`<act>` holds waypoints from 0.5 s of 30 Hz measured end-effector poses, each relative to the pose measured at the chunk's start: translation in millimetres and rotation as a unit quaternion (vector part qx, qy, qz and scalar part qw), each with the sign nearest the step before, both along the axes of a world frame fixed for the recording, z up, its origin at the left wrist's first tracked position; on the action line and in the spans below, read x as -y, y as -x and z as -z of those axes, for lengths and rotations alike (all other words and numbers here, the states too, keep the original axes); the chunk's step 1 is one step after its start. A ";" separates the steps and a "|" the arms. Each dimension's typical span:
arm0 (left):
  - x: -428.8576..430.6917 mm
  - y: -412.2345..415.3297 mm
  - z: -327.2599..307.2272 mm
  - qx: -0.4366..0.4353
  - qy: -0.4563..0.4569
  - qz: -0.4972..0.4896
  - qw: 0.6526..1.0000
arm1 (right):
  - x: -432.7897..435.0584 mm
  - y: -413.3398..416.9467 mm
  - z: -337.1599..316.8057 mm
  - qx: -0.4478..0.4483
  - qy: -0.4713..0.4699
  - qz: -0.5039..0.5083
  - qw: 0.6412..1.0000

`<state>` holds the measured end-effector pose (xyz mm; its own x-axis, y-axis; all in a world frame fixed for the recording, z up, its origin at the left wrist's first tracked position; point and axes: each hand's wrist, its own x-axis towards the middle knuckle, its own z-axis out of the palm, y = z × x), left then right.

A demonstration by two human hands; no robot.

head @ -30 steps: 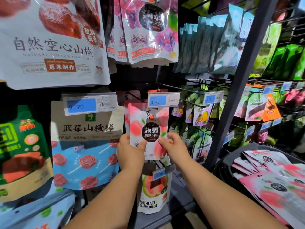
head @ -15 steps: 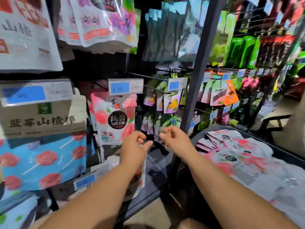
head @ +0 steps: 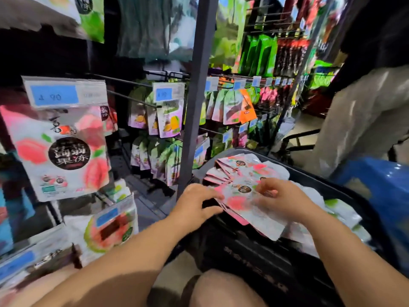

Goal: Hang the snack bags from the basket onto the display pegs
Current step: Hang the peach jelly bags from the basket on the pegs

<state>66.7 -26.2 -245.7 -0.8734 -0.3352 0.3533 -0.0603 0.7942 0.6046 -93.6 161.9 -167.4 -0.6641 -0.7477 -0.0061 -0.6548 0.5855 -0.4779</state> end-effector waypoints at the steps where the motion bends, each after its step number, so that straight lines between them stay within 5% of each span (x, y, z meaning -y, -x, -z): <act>1: -0.2 4.3 4.1 -0.008 0.017 0.004 1.000 | -9.0 1.7 1.1 0.000 -0.007 -0.003 1.000; 8: 1.1 13.7 10.5 -0.099 0.049 0.010 0.994 | -20.0 -7.1 8.7 -0.028 -0.048 -0.048 0.997; 15: 2.1 11.3 11.0 -0.060 0.024 -0.005 0.998 | -10.8 -17.5 6.7 -0.078 -0.102 -0.046 0.991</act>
<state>55.4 -28.3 -256.7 -0.8205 -0.3242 0.4707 0.0020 0.8219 0.5696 -76.1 172.7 -174.1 -0.5980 -0.7987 -0.0664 -0.7661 0.5941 -0.2452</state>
